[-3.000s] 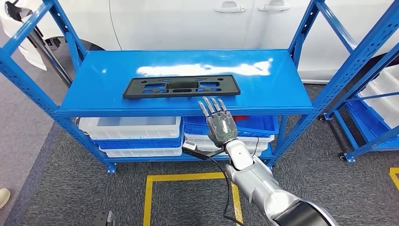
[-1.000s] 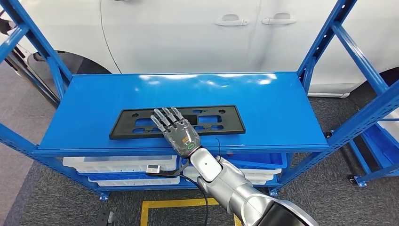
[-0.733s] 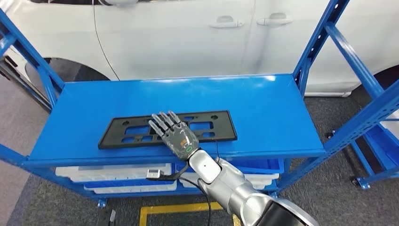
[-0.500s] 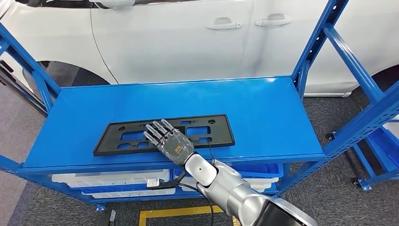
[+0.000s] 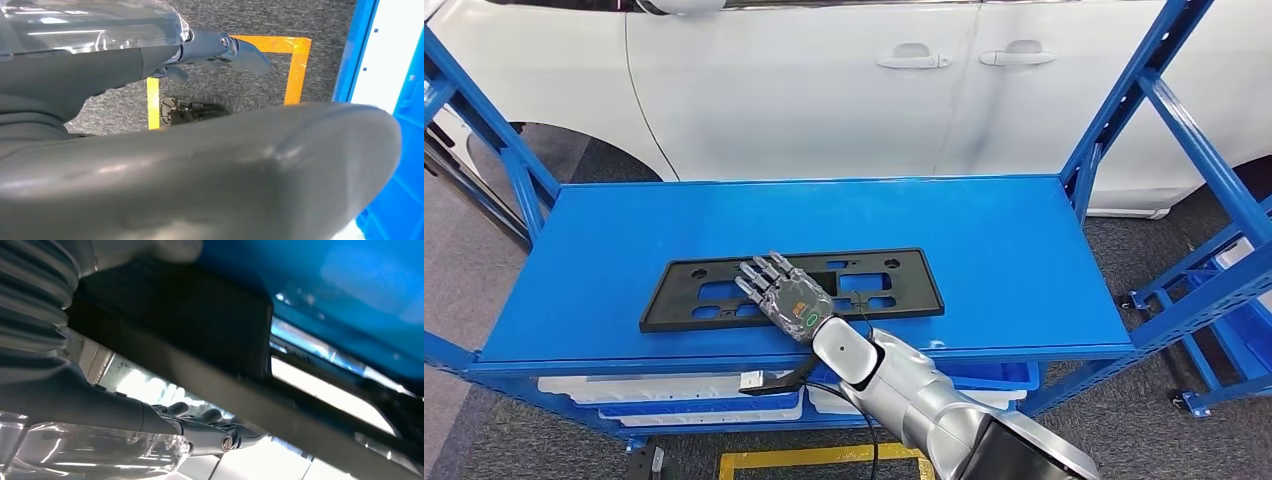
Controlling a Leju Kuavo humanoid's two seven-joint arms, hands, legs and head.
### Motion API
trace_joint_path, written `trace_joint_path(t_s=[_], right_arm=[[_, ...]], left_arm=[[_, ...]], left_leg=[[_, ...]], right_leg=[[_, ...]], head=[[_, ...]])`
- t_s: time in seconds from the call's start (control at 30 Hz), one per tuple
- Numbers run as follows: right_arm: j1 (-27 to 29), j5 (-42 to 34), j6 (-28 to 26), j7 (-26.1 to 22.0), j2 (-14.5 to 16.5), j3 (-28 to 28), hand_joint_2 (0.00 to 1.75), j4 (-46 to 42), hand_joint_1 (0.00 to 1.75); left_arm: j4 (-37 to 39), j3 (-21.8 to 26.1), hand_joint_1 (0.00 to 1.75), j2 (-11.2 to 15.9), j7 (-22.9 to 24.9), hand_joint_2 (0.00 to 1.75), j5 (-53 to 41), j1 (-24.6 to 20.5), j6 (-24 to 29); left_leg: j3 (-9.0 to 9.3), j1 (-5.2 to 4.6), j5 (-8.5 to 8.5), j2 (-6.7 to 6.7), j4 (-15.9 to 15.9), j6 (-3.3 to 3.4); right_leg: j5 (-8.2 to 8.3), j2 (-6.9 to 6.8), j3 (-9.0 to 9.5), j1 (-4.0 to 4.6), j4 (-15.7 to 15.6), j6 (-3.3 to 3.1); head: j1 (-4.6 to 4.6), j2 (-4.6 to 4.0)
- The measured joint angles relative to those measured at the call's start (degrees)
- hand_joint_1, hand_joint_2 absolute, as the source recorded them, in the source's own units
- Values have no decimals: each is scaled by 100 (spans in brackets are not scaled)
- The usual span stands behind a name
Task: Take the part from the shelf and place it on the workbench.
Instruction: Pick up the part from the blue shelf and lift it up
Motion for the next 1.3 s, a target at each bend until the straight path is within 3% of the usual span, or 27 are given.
trace_joint_path(t_s=[0.07, 0.1, 0.23, 0.3, 0.37, 0.43, 0.5, 0.57, 0.63, 0.77, 0.83, 0.9, 0.93, 0.97, 1.0, 1.03, 1.07, 1.13, 1.17, 1.3], right_arm=[[-33, -63, 85, 86, -17, -4, 175, 19, 175], [-48, -84, 105, 121, -32, -8, 175, 28, 175], [-92, -140, 112, 190, -116, -46, 175, 63, 175], [-125, -147, 105, 199, -137, -75, 175, 69, 175], [-146, -147, 103, 204, -153, -96, 175, 79, 175], [-147, -147, 100, 213, -166, -108, 175, 93, 175], [-150, -147, 96, 220, -171, -115, 175, 99, 175], [-153, -141, 86, 218, -173, -122, 175, 101, 175], [-156, -129, 63, 206, -176, -134, 175, 103, 175], [-163, -145, -20, 152, -184, -195, 175, 105, 175], [-170, -161, -50, 115, -192, -234, 175, 105, 175], [-163, -185, -79, 74, -208, -274, 175, 107, 175], [-154, -197, -92, 61, -219, -290, 175, 109, 175], [-147, -207, -104, 50, -228, -301, 175, 111, 175], [-144, -214, -115, 45, -235, -310, 175, 113, 175], [-146, -220, -126, 37, -239, -321, 175, 114, 175], [-149, -232, -143, 19, -240, -335, 175, 113, 175], [-156, -293, -220, -59, -239, -380, 175, 110, 175], [-157, -346, -285, -117, -238, -412, 175, 108, 175], [-154, -1131, -571, -715, -221, -715, 175, -18, 175]], left_arm=[[0, 3, 0, -1, -8, 0, -6, -4, -3], [0, 4, 0, -1, -11, 0, -10, -5, -4], [0, 6, 0, 2, -31, 0, -36, -9, -4], [0, 6, 0, 4, -42, 0, -45, -18, -4], [0, 6, 0, 4, -49, 0, -50, -23, -5], [0, 7, 0, 4, -49, 0, -51, -22, -6], [0, 8, 0, 4, -50, 0, -51, -24, -7], [0, 11, 0, 8, -57, 0, -51, -29, -16], [0, 13, 0, 10, -70, 0, -53, -42, -45], [0, 13, 0, 1, -189, 0, -63, -50, -148], [0, 15, 0, -4, -354, 0, -66, -58, -240], [0, 19, 0, -3, -508, 87, -66, -61, -318], [0, 20, 0, -3, -551, 131, -67, -58, -340], [0, 21, 0, -3, -576, 175, -68, -55, -354], [0, 21, 0, -3, -592, 175, -72, -54, -364], [0, 21, 0, -3, -603, 175, -78, -55, -377], [0, 20, 0, -3, -616, 175, -92, -57, -399], [0, 20, 0, -5, -627, 175, -122, -62, -460], [0, 19, 0, -7, -615, 175, -133, -62, -494], [0, 29, 0, -4, -568, 175, -86, -62, -603]], left_leg=[[6, -17, -35, -13, 39, -42], [0, -27, -48, -16, 55, -69], [-31, -8, -108, -13, 119, -196], [-203, 9, -362, -9, 526, -253], [-548, 25, -728, -9, 1295, -299], [-776, 36, -843, -8, 1765, -323], [-689, 43, -640, -7, 1565, -324], [-334, 46, -279, 1, 825, -301], [-34, 26, -81, 3, 194, -244], [17, 12, -72, -8, 53, -99], [31, 31, -51, 2, 18, -29], [29, 21, -54, 7, 18, 9], [28, 16, -57, 6, 22, 16], [29, 13, -61, 4, 26, 18], [33, 12, -67, -2, 33, 16], [39, 12, -76, -9, 43, 9], [43, 11, -90, -16, 56, -4], [25, -10, -121, -26, 97, -46], [11, -17, -132, -28, 110, -73], [-31, -1, -212, -22, 196, -202]], right_leg=[[340, -4, 333, 11, -779, -48], [398, -4, 413, 21, -975, -76], [442, -2, 451, 30, -1091, -205], [463, -6, 469, 1, -1123, -255], [460, -6, 470, 2, -1123, -270], [455, -4, 474, 4, -1121, -269], [447, 2, 488, 1, -1119, -258], [426, 9, 518, 0, -1116, -232], [410, 14, 517, 22, -1103, -183], [376, 11, 482, 28, -1069, -54], [151, 4, 326, 21, -720, -2], [-215, -1, -49, 9, 65, 26], [-333, -1, -234, 5, 426, 36], [-343, -1, -344, 5, 617, 38], [-236, -1, -340, 4, 566, 34], [-41, -2, -227, 4, 290, 21], [190, -2, -38, 5, -135, -3], [454, -3, 266, 22, -830, -59], [488, -1, 327, 35, -988, -86], [499, 4, 345, 30, -1070, -197]], head=[[-1, 0], [-1, 0], [-1, 0], [-1, -1], [-1, -1], [-1, 0], [-1, 0], [-1, 0], [-1, 0], [-1, 1], [0, 0], [1, -1], [1, -1], [1, -1], [1, 0], [1, 0], [1, 0], [1, -1], [1, 0], [1, 0]])
